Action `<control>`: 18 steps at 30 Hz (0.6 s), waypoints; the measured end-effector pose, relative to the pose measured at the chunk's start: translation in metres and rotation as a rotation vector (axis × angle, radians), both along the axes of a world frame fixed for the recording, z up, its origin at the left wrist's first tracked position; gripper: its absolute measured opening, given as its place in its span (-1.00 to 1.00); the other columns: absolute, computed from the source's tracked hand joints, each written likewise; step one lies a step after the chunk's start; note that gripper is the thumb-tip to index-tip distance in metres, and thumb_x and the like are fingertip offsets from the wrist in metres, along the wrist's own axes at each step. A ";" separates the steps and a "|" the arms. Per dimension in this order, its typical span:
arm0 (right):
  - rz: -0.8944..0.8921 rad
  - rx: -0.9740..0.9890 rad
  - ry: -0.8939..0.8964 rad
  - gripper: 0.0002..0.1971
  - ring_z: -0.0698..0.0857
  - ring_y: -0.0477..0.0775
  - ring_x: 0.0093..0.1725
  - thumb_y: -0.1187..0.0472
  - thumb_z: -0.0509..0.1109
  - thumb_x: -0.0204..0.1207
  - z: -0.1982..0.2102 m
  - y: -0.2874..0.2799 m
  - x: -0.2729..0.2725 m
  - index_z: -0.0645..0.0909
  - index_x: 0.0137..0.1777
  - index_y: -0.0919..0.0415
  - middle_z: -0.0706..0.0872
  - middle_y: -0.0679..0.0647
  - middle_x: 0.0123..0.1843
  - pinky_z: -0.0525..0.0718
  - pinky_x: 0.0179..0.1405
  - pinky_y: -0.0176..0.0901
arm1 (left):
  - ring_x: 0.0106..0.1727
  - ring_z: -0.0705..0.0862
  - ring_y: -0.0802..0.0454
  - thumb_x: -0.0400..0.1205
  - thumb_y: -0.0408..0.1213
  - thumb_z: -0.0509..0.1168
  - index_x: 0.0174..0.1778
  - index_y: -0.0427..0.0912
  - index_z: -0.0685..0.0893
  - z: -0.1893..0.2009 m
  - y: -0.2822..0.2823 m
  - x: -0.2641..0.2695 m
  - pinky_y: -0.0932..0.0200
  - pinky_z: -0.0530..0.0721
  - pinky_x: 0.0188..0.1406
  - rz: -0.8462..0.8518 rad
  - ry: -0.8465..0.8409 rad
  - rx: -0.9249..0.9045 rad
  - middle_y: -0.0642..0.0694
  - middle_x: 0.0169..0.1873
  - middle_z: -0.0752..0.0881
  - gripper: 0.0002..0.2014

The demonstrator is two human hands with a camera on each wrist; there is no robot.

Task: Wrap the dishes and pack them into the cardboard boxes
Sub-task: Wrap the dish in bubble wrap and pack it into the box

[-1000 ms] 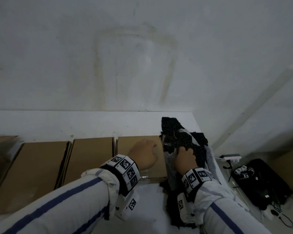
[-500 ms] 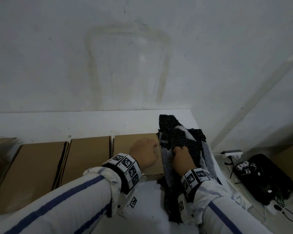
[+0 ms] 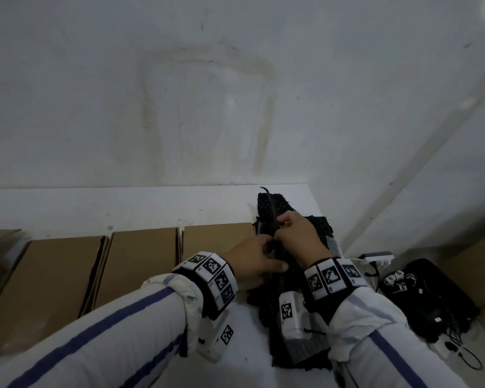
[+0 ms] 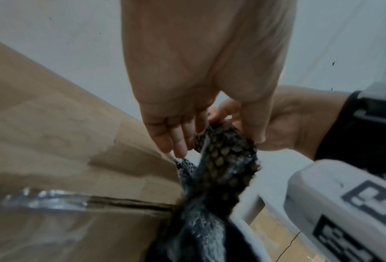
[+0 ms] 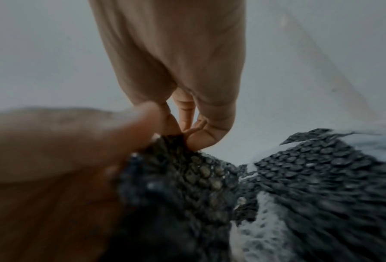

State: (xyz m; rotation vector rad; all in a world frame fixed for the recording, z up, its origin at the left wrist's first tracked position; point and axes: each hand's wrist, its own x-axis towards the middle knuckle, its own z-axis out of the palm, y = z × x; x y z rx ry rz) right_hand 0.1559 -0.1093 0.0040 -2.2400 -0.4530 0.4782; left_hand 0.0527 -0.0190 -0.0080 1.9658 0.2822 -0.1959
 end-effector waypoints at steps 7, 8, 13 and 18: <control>0.220 0.157 0.133 -0.56 0.59 0.08 0.13 0.50 0.28 0.44 0.010 0.018 -0.018 0.54 0.30 0.17 0.61 0.11 0.14 0.60 -0.04 -0.14 | -0.32 0.59 -0.01 0.54 -0.35 0.24 -0.33 -0.03 0.56 0.010 0.022 -0.015 0.13 0.46 -0.33 0.223 -0.048 0.075 -0.05 -0.37 0.64 -0.84; 0.325 0.104 0.118 -0.48 0.57 0.06 0.19 0.50 0.29 0.43 0.011 0.020 -0.019 0.49 0.40 0.16 0.57 0.10 0.24 0.56 -0.02 -0.21 | -0.28 0.61 -0.03 0.55 -0.37 0.25 -0.28 -0.07 0.57 0.013 0.026 -0.019 0.13 0.48 -0.30 0.243 -0.051 0.061 -0.06 -0.33 0.65 -0.87; 0.482 0.090 -0.009 -0.55 0.64 0.06 0.16 0.46 0.39 0.42 0.018 0.042 -0.040 0.58 0.33 0.23 0.66 0.09 0.13 0.57 0.09 -0.20 | -0.07 0.66 -0.03 0.54 -0.42 0.37 0.00 -0.26 0.69 0.019 0.052 -0.039 0.20 0.59 -0.16 0.475 -0.186 0.028 -0.12 -0.08 0.69 -0.86; 0.489 0.239 0.156 -0.69 0.72 0.19 -0.13 0.56 0.27 0.41 0.035 0.084 -0.071 0.68 0.02 0.23 0.73 0.24 -0.11 0.72 -0.09 0.06 | 0.30 0.40 0.12 0.45 -0.40 0.47 0.38 -0.01 0.38 0.022 0.098 -0.082 0.16 0.46 0.27 0.611 -0.233 -0.096 0.05 0.29 0.39 -0.37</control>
